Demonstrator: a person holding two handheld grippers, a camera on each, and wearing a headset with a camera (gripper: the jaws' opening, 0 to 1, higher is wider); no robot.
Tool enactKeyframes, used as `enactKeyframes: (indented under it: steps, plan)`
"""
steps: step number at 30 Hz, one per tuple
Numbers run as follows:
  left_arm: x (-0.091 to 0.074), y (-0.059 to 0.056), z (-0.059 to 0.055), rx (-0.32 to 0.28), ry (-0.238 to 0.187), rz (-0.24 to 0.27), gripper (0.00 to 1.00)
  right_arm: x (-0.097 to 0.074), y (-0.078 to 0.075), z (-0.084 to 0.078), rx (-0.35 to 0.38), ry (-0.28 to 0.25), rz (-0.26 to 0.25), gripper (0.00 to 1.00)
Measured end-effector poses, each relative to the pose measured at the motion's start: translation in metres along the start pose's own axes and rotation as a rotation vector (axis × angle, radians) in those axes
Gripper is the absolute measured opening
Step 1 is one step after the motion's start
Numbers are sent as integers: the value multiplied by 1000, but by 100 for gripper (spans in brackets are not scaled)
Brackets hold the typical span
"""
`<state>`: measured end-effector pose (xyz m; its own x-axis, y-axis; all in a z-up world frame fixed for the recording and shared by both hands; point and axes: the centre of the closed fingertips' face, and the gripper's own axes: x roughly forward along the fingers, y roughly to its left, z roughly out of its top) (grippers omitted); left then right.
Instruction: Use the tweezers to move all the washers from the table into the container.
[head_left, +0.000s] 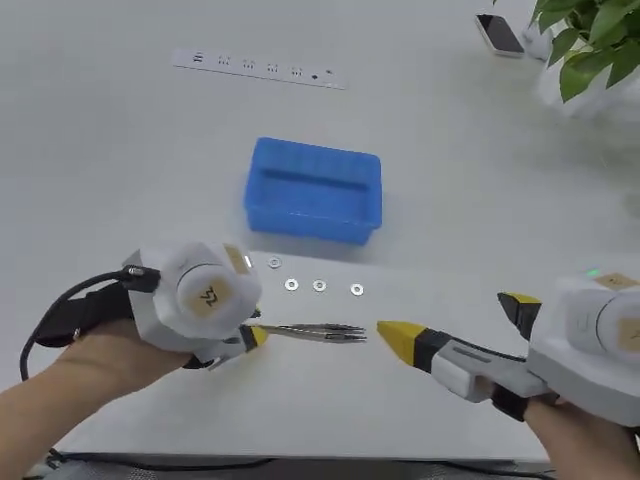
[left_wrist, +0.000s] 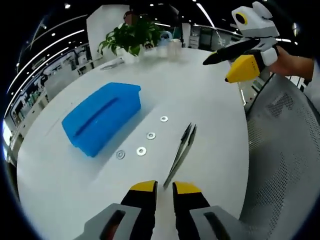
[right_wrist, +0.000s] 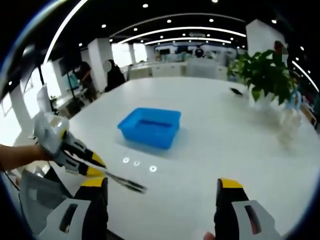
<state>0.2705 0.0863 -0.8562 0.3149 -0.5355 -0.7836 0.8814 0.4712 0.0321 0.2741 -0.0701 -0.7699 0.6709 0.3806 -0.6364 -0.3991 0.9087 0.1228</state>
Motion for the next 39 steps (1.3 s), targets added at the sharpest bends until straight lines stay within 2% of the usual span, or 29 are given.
enactKeyframes:
  steps: [4,8,12,13,21,24,27,29,33,36,39]
  plan:
    - [4,-1,-4,39,27,-11,5,1,3,-3,-5,12,10,88]
    - [4,-4,-4,87,31,-25,0,3,11,-3,-31,22,39,86]
    - [4,-5,-3,103,34,-27,0,9,20,0,-84,35,66,84]
    - [0,-8,0,129,24,-40,0,10,21,1,-104,38,71,83]
    - [-30,-11,19,109,-35,-17,0,17,46,7,-220,58,149,66]
    - [-44,-14,28,92,-70,-11,0,21,59,5,-267,70,204,57]
    - [-56,-14,36,80,-93,-5,0,25,80,-2,-336,105,293,45]
    - [-65,-14,43,72,-114,1,0,29,92,-6,-392,115,333,37]
    - [-79,-16,54,67,-143,6,0,39,108,-16,-445,149,385,30]
    - [-85,-16,60,79,-158,11,0,47,121,-13,-476,151,424,26]
    - [-89,-16,61,94,-155,13,0,52,133,-9,-518,148,463,21]
